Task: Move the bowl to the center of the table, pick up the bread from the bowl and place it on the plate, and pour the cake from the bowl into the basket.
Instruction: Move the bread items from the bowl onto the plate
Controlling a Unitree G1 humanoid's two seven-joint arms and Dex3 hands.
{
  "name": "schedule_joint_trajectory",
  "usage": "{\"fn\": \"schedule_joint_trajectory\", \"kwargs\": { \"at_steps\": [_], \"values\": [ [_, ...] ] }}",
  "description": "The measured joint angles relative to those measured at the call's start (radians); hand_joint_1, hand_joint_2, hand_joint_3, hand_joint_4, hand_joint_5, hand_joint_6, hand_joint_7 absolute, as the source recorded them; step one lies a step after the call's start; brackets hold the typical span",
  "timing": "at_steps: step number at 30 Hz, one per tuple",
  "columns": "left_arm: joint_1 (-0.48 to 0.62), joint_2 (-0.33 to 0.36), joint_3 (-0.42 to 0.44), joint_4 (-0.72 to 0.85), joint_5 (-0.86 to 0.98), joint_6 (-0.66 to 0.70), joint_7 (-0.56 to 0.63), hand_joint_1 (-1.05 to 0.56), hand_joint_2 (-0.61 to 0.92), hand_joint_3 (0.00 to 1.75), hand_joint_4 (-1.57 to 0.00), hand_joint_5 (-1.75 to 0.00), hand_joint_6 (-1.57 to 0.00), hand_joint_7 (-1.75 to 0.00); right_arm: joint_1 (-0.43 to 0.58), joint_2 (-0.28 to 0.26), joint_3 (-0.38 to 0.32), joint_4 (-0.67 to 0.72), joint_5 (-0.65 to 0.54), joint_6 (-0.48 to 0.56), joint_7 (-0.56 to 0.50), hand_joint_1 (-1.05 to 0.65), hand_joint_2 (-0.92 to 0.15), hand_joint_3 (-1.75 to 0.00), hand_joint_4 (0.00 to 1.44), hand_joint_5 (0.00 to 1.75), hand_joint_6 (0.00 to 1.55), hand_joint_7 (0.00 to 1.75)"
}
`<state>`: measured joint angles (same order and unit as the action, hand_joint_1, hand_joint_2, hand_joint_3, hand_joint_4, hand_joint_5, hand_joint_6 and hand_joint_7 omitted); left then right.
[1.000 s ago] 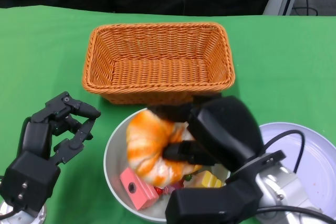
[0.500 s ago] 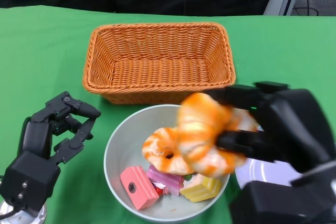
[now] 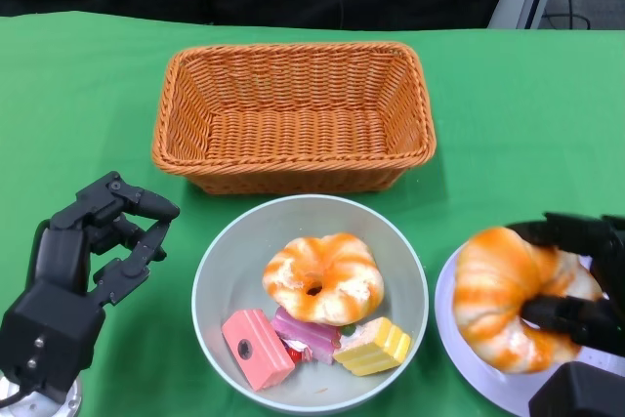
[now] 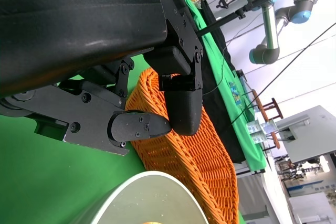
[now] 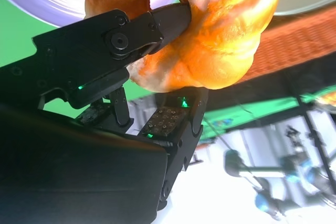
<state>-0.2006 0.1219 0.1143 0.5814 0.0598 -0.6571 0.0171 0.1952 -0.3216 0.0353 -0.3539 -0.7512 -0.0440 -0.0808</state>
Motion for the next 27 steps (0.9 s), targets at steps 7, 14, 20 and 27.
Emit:
{"fn": "schedule_joint_trajectory", "kwargs": {
  "at_steps": [7, 14, 20, 27],
  "values": [
    [-0.002, 0.003, 0.001, 0.011, 0.0, -0.01, 0.0, -0.17, 0.9, 0.38, -0.73, -1.45, -0.72, -1.18, -0.018, -0.009, -0.013, 0.106, -0.019, 0.027, -0.02, -0.14, -0.92, -0.02, 0.72, 1.67, 0.91, 0.81],
    [-0.005, 0.004, 0.002, 0.012, 0.0, -0.016, -0.001, -0.17, 0.9, 0.38, -0.73, -1.45, -0.72, -1.18, -0.077, -0.013, 0.014, 0.273, -0.03, 0.036, -0.046, -0.13, -0.92, -0.02, 0.7, 1.7, 0.88, 0.93],
    [-0.006, 0.006, 0.002, 0.016, -0.001, -0.02, -0.001, -0.18, 0.89, 0.38, -0.73, -1.46, -0.72, -1.18, -0.136, -0.017, 0.035, 0.411, -0.016, 0.009, -0.089, -0.14, -0.92, -0.06, 0.72, 1.64, 1.0, 0.5],
    [-0.006, 0.006, 0.002, 0.015, 0.0, -0.017, -0.001, -0.17, 0.9, 0.38, -0.73, -1.46, -0.72, -1.18, -0.179, -0.021, 0.059, 0.444, 0.046, 0.061, 0.022, -0.25, -0.91, -0.01, 0.81, 0.43, 0.86, 0.04]
  ]
}}
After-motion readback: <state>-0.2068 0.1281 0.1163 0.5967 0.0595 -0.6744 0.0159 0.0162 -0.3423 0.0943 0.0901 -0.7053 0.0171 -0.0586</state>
